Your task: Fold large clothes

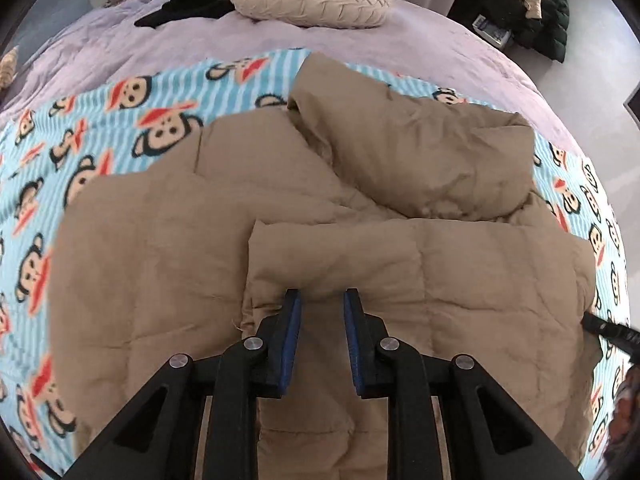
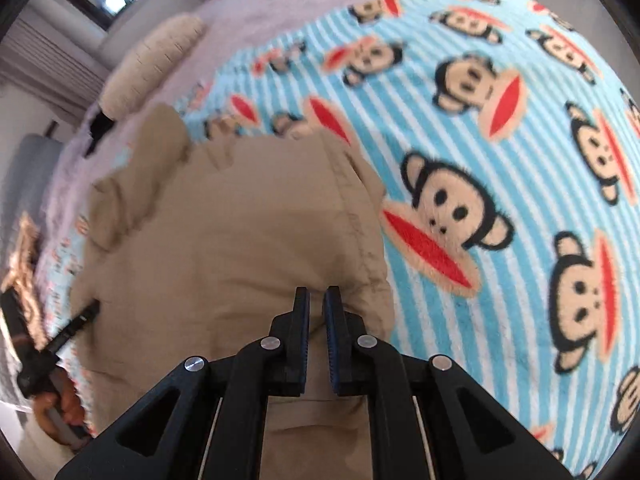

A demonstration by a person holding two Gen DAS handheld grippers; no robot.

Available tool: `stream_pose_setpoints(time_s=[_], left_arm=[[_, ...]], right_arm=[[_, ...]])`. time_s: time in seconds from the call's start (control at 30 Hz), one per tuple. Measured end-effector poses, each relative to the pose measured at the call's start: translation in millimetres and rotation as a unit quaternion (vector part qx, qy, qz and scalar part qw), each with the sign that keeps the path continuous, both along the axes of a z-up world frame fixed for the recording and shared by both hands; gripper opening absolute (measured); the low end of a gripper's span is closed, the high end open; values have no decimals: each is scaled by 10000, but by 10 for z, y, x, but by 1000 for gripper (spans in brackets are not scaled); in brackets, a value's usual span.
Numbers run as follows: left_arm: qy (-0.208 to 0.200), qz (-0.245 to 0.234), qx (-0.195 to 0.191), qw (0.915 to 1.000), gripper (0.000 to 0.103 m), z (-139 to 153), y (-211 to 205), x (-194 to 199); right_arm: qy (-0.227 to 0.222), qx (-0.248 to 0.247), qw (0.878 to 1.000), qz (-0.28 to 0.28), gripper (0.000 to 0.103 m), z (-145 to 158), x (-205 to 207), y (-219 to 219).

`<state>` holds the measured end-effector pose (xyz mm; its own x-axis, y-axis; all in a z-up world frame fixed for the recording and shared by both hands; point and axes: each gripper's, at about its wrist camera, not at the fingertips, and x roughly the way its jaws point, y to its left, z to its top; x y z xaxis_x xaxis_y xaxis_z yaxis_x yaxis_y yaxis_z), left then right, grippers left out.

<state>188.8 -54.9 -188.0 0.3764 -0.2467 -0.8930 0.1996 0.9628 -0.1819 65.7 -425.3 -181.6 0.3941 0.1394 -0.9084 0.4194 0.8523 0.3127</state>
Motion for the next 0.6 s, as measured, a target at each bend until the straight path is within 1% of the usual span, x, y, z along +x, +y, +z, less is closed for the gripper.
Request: stream_pose_setpoints(time_s=[0.03,0.1,0.23,0.3,0.37,0.47,0.53,0.6], left_arm=[[-14,-41,16,10000,24,-31,-21,11],[-51,-119,72,9999,24,-72,-73,27],[-99,-154,242,9995,24,-68,-130,33],[-103,-141,310,9994,24,18,-127,-14],[-183,-172,379,9990,24,127,-76,-99],[-248,-225,356,9988,24,273,40,-306],[-226,-268,346,9988,24,306,80,-427],[-224,-341,435,9982,24,283,87,-557]], right_arm=[[32,-121,9999,33,3,-73,10,6],[13,-318,9995,47,3,-180,28,15],[13,-504,9987,-13,3,-235,65,3],[23,-521,9986,-25,3,-187,62,0],[31,-609,9981,40,7,-133,36,7],[-10,-943,9953,211,7,-3,-71,71],[-45,-1136,9931,302,7,64,-171,130],[-92,-1255,9914,367,8,128,-314,184]])
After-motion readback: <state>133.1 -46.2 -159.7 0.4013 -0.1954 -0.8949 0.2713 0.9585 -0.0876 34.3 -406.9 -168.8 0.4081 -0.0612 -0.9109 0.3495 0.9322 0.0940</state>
